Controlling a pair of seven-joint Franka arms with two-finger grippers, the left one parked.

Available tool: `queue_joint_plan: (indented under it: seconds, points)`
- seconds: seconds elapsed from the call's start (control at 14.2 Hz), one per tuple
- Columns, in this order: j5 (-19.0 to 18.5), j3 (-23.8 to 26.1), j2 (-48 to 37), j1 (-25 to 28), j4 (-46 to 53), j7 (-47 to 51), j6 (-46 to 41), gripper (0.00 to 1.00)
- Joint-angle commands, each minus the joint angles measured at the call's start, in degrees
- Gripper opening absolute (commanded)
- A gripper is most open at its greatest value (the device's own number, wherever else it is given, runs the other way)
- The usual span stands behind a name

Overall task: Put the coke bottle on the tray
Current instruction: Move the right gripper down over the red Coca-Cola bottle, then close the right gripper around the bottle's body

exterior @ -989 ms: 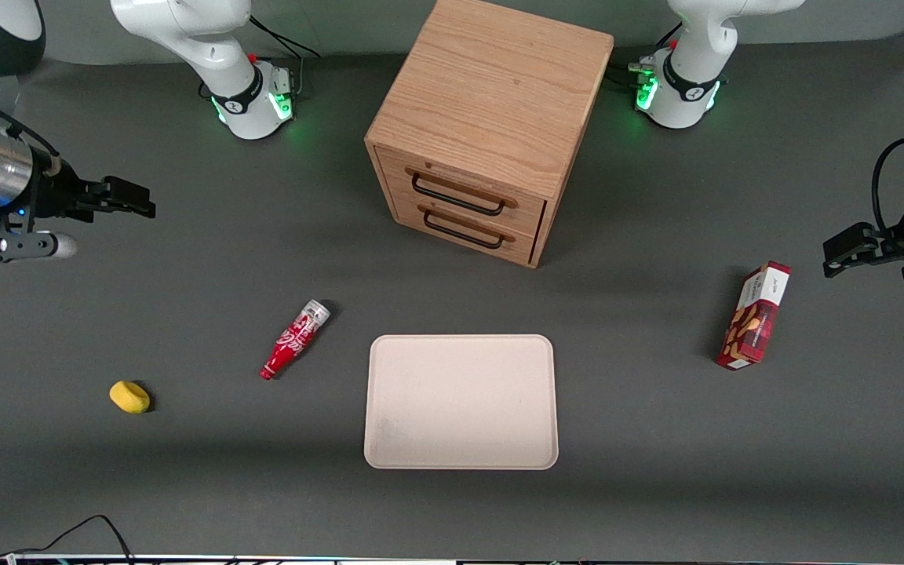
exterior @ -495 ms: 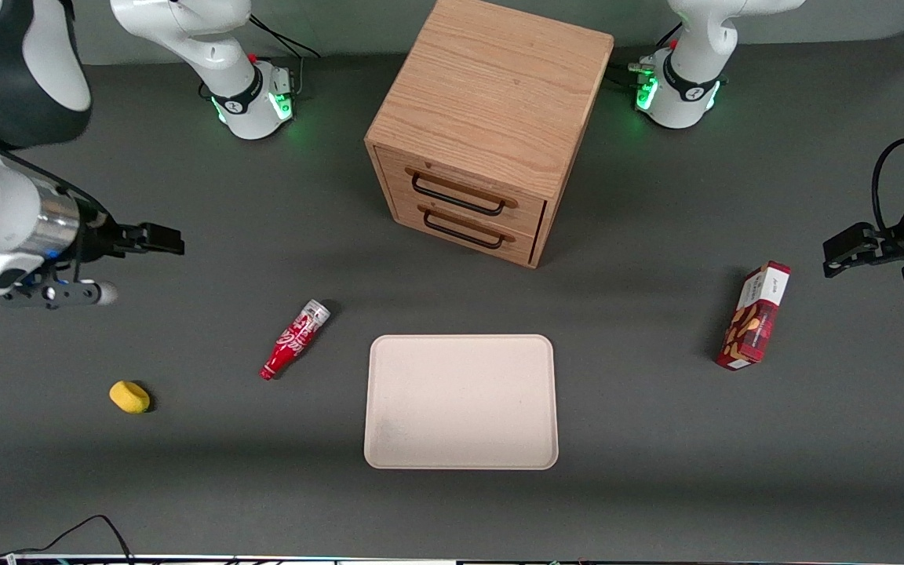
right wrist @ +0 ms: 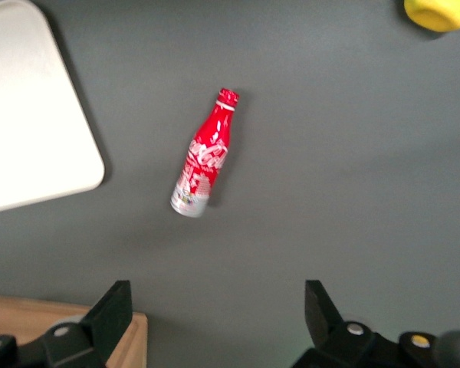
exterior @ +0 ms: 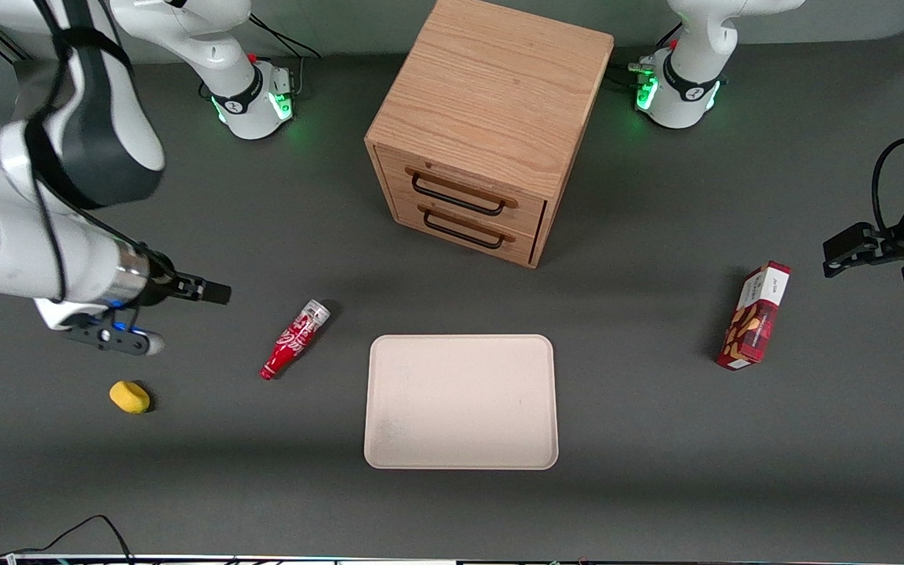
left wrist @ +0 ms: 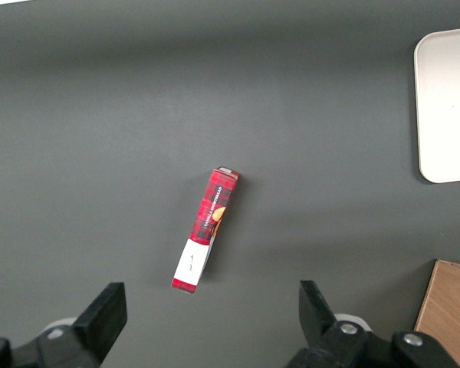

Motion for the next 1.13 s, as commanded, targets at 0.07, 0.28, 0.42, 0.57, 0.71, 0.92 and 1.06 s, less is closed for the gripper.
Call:
queue_joint_plan:
  seconds: [0.07,0.28,0.42,0.57,0.71,0.92,1.06]
  points:
    - [-3.1,0.3,4.6,2.5,-3.9,9.1,9.4,1.00]
    - [-3.2,0.3,4.7,3.4,-12.3,11.0,18.2,1.00]
    - [-3.3,0.3,6.0,3.4,-13.2,14.8,21.4,1.00]
    - [-4.6,0.3,8.4,3.5,-13.2,19.5,23.2,1.00]
    - [-6.3,0.3,10.6,3.6,-13.1,24.8,26.6,1.00]
    - [-7.6,0.3,12.6,3.9,-13.2,28.8,28.2,1.00]
    - [-8.6,0.3,14.0,4.1,-13.2,31.5,30.2,1.00]
